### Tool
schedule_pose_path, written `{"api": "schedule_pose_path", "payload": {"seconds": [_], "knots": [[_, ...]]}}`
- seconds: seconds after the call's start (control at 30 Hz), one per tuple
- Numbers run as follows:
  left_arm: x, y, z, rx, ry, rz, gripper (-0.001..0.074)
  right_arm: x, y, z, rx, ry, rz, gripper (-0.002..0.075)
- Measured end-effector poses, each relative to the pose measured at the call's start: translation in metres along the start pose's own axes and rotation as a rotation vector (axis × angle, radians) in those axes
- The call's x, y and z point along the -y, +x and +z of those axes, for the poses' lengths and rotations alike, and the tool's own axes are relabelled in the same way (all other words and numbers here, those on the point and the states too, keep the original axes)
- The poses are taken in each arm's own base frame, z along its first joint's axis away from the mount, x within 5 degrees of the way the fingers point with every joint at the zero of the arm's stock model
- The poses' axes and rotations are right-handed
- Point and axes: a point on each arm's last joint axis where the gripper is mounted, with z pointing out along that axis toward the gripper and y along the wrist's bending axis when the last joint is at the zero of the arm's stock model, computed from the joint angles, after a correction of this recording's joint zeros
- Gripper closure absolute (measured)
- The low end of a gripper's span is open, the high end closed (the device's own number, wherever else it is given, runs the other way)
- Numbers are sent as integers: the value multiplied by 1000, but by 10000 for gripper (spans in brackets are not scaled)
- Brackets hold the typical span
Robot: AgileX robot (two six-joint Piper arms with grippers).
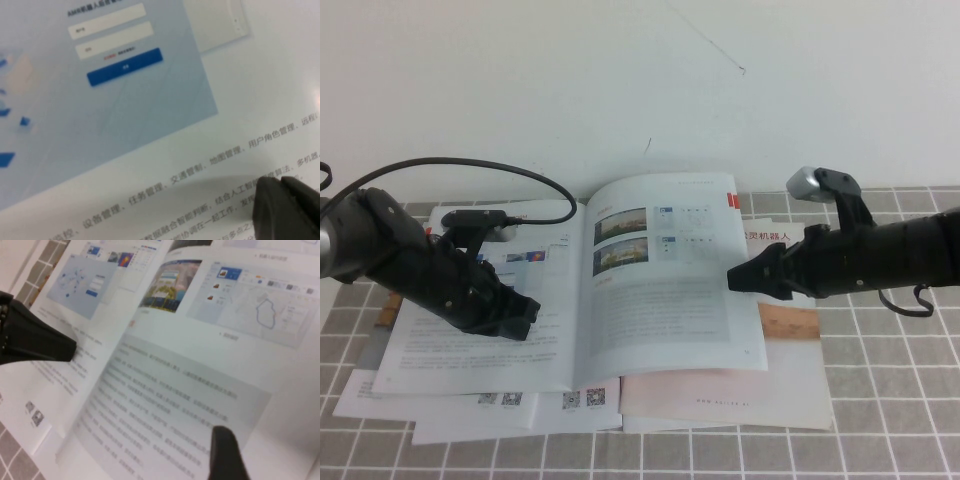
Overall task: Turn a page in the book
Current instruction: Open the closed book
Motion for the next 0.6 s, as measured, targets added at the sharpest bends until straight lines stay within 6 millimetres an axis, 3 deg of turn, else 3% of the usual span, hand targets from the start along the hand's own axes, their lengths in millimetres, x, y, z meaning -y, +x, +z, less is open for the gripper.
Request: {"api": "schedule_pose_path", "payload": {"seconds": [0.6], "knots": [[0, 0, 0, 0, 0, -4, 739, 7, 12, 12, -42, -51, 44, 338]]}}
